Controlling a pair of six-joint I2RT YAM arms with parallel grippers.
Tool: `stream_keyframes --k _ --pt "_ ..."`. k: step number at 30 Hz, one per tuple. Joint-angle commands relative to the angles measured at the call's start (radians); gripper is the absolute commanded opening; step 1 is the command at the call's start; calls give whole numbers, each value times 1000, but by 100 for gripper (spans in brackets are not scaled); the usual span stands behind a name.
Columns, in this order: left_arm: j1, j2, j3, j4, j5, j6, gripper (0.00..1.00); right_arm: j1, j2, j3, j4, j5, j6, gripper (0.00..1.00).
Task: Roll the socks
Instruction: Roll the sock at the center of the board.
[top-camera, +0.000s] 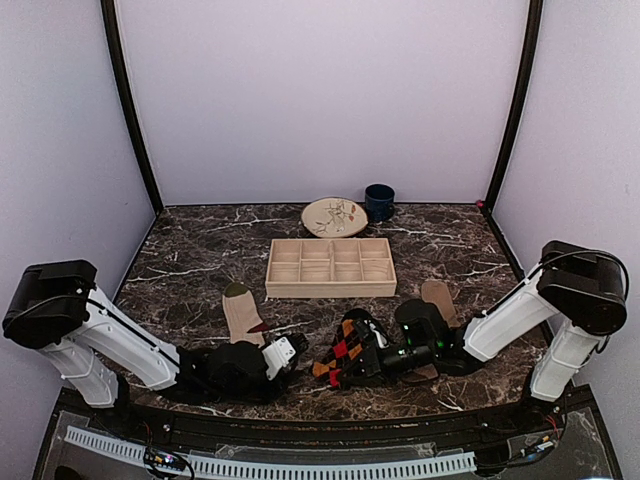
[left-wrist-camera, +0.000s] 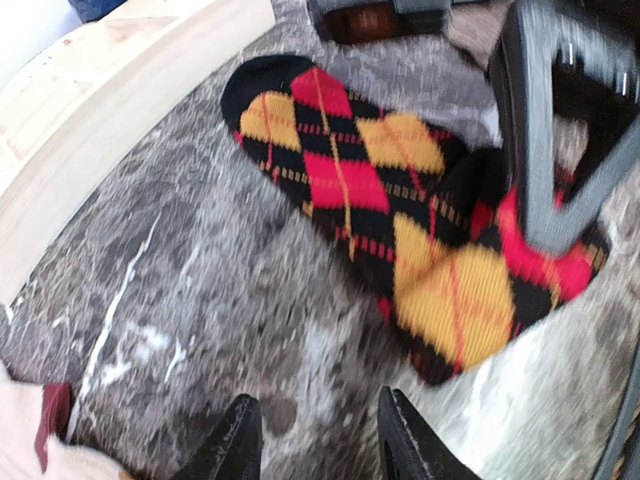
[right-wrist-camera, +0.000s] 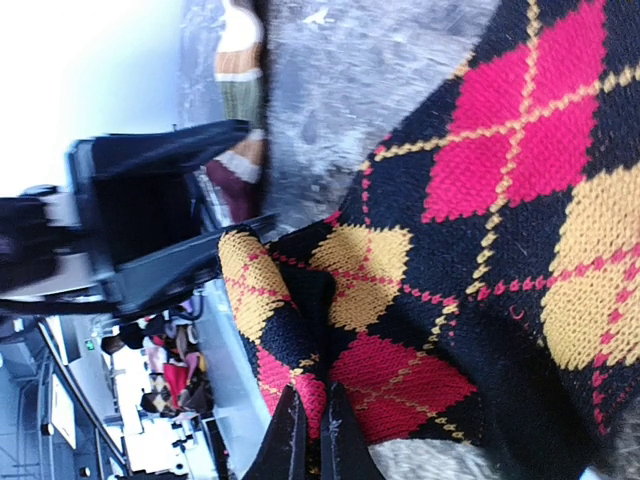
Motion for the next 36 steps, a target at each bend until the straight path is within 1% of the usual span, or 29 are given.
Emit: stream_keyframes --k 1,5,7,10,13,14,17,20,22,29,36 --pt "-27 -15 -86 99 -158 158 45 -1 -18 5 75 -33 57 0" --pt "-58 38 -98 204 -228 226 46 -1 -33 8 40 -25 49 0" --pt "-88 73 -110 298 -281 286 47 -1 -36 5 37 -20 49 0" --pt "-137 138 -125 468 -322 409 48 -1 -33 8 33 -19 44 0" --pt "-156 203 -94 481 -348 453 49 -2 -38 6 25 -18 41 0" --pt "-159 215 -98 508 -351 463 49 -3 -41 6 17 -16 36 0" --pt "-173 222 -138 614 -342 500 49 -8 -48 3 5 -10 28 0" --pt "-180 218 -141 639 -339 535 49 -9 -46 9 -6 -10 24 0" --pt "-187 227 -144 693 -352 584 49 -9 -49 13 -26 -3 14 0" --pt "-203 258 -103 664 -285 646 49 -8 -45 30 -52 2 -3 0" --pt "-209 243 -92 596 -250 651 48 -9 -45 40 -72 2 -13 0"
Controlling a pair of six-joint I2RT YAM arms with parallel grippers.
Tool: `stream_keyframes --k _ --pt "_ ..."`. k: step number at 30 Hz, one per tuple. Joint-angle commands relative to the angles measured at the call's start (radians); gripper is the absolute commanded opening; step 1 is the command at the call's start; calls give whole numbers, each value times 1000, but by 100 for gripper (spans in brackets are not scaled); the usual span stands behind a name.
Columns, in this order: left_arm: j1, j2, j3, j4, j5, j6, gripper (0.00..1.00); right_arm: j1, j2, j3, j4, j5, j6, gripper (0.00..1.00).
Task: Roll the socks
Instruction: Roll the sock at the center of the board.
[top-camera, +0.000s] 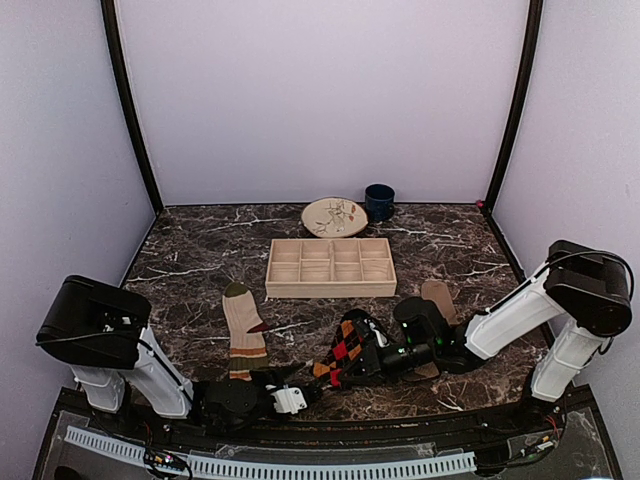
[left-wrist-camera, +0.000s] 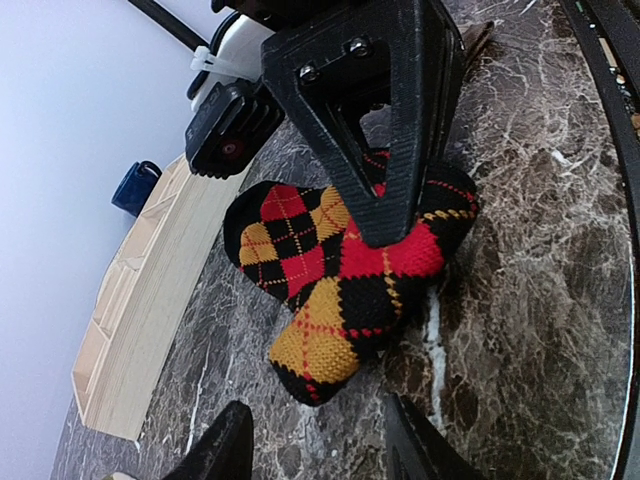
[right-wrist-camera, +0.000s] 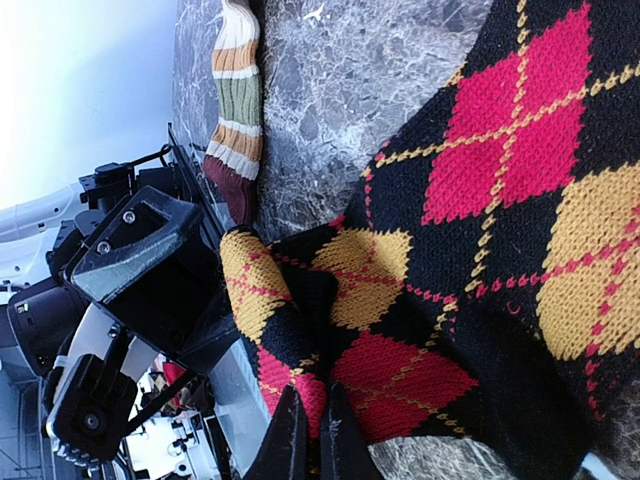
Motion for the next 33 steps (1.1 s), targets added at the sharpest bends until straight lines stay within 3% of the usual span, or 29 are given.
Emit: stream_keyframes --k 1,13,23,33 --pt "-10 -11 22 -42 24 35 48 -4 -15 23 -13 8 -21 0" --pt "-11 23 115 -134 22 109 49 1 -12 15 -20 5 -29 0" --pt "0 6 149 -270 90 68 48 3 -23 14 -33 3 -39 0" --pt "27 -8 162 -307 114 64 47 5 -30 8 -60 0 -56 0"
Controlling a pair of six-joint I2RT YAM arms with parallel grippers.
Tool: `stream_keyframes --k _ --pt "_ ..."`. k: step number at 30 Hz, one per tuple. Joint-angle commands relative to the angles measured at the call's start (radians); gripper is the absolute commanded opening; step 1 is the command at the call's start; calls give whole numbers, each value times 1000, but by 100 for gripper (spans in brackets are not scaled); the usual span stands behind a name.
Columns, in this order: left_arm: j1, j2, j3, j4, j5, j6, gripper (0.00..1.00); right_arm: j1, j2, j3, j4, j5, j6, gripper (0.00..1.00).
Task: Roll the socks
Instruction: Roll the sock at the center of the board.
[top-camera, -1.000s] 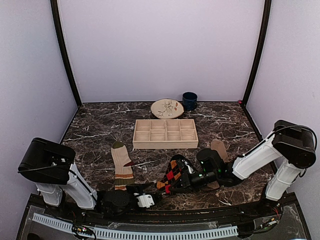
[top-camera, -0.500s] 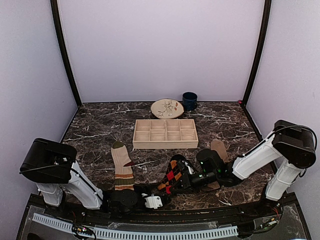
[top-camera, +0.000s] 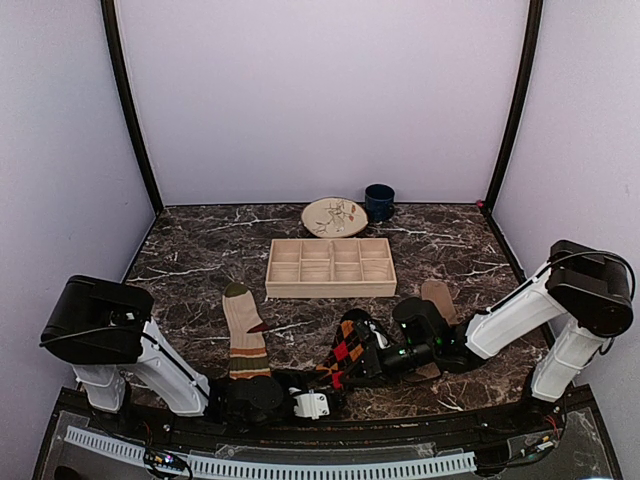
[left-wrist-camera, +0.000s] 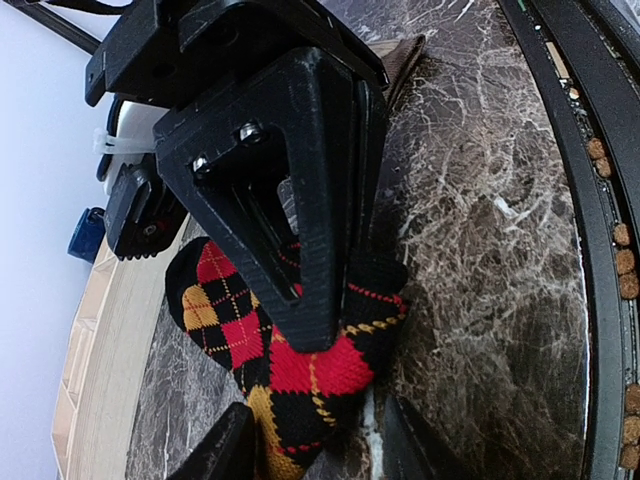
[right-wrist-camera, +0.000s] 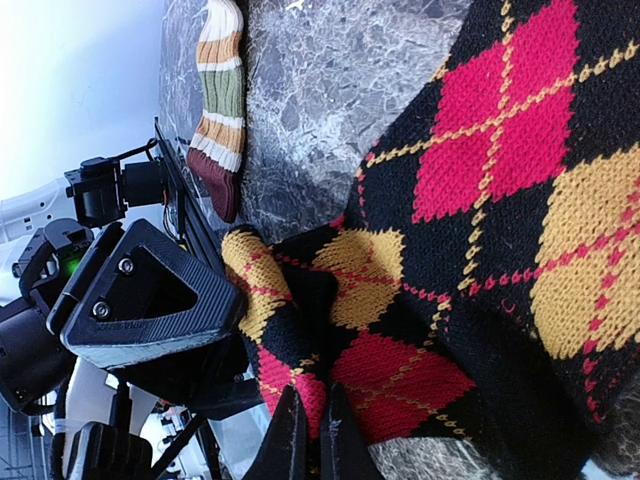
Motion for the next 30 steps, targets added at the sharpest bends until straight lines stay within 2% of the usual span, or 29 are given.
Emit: stream_keyframes --k 1,17,24,30 --pt "12 -30 15 -110 -17 8 47 4 -23 3 -8 -1 -21 0" --pt "45 -34 37 -165 12 -9 33 12 -29 -9 -12 -11 -27 0" --pt "68 -47 63 -232 108 -21 19 12 -35 -31 -5 -10 -35 0" --pt "85 -63 109 -342 180 -43 12 13 -90 -26 -108 55 -130 18"
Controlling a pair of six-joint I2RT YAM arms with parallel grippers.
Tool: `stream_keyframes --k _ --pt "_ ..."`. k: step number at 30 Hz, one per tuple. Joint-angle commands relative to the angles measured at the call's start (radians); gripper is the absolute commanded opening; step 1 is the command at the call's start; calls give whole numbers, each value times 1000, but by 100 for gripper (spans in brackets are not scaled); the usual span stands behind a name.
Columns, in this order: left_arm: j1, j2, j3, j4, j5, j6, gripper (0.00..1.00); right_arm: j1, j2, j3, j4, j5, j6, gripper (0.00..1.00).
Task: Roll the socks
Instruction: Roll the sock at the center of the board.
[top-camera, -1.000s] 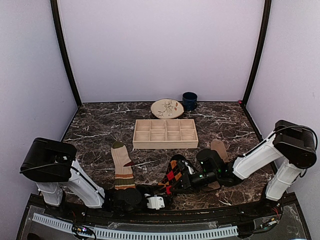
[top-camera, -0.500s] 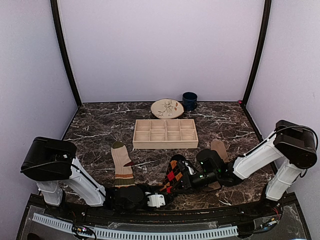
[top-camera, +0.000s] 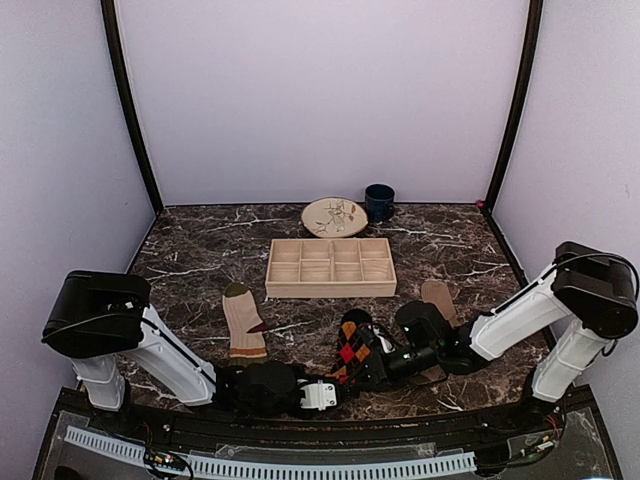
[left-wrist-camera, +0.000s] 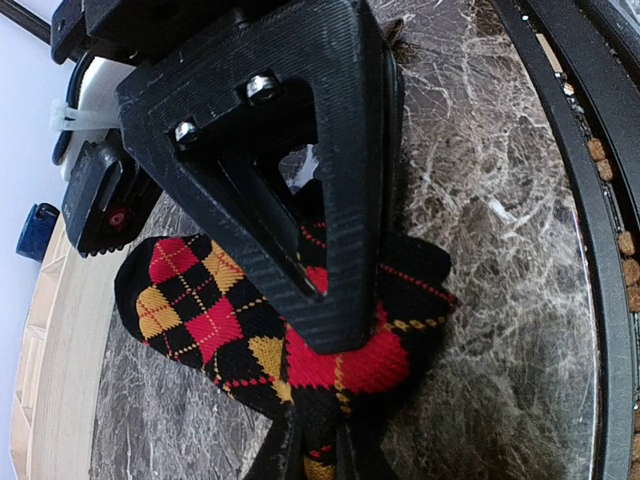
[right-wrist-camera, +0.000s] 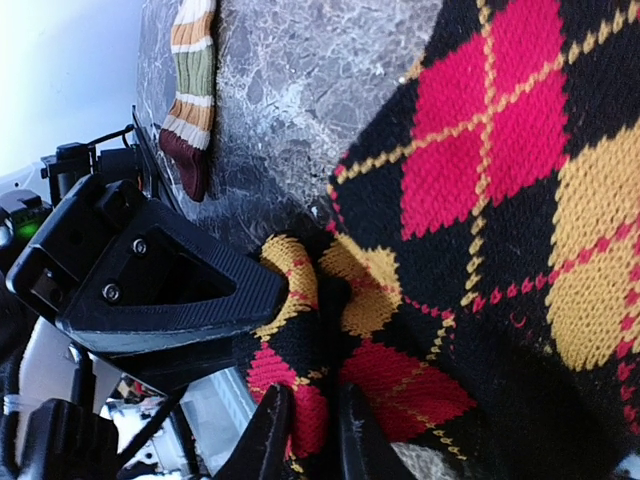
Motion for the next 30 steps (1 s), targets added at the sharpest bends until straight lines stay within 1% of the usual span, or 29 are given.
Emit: stream_keyframes --k 1,5,9,15,23,30 --pt "12 -58 42 -199 26 4 11 8 -76 4 -82 61 -97 20" --pt "16 -67 58 -255 52 -11 9 9 -115 22 -177 115 -168 31" --pt "22 -77 77 -307 82 -30 8 9 -144 29 -245 176 -223 35" --pt "37 -94 89 -361 127 -52 6 9 -200 38 -354 310 -318 36" --pt "53 -81 116 -420 162 -73 4 17 -296 53 -447 467 -438 36" --pt "73 -94 130 -462 209 -87 4 75 -373 33 -515 646 -556 34"
